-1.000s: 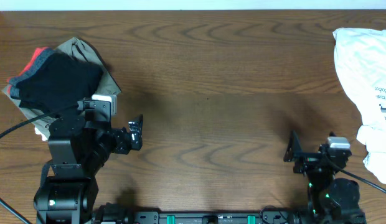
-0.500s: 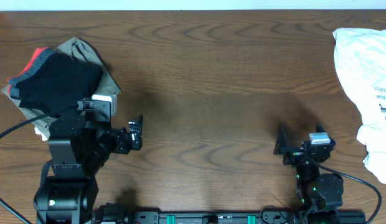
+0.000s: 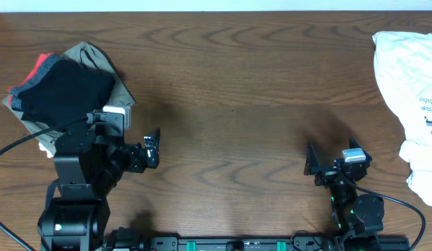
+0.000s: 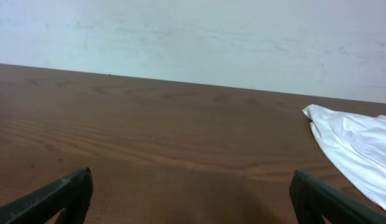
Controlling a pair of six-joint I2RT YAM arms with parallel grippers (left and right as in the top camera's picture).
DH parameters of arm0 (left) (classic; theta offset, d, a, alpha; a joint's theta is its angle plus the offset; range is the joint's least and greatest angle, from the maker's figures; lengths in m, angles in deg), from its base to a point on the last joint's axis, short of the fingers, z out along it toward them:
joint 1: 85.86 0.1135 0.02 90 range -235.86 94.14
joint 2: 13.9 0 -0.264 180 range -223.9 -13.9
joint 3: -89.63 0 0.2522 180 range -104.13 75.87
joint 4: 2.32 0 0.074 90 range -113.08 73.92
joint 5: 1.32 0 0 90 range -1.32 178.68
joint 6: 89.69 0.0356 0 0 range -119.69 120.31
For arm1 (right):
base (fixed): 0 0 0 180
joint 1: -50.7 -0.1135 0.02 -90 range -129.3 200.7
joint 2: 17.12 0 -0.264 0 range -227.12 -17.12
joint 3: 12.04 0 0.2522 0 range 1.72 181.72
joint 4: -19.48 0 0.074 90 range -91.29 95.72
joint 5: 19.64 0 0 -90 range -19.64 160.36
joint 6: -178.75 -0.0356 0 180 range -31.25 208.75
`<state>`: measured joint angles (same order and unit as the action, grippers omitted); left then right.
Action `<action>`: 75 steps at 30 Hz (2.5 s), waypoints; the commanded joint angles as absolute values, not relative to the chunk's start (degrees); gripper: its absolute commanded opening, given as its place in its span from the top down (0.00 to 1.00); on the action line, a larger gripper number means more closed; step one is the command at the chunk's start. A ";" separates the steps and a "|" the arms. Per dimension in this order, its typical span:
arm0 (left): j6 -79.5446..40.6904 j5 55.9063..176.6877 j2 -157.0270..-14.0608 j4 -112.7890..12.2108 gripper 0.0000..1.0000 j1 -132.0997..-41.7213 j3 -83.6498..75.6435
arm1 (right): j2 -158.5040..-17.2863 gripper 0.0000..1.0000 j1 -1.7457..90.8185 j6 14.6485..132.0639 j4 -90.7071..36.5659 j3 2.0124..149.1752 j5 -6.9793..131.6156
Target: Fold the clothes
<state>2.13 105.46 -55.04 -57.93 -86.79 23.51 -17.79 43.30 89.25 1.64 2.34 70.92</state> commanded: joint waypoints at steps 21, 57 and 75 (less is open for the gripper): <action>3.10 105.59 -53.64 -58.63 0.02 -86.92 24.02 | -17.40 0.01 43.89 89.88 1.49 2.01 70.33; 3.86 90.05 -13.97 -19.48 0.02 -89.59 74.51 | -17.40 0.01 43.89 89.88 1.49 2.01 70.33; 4.58 89.06 -14.13 -20.07 0.02 -89.54 75.64 | -17.40 0.01 43.89 89.88 1.51 2.01 70.33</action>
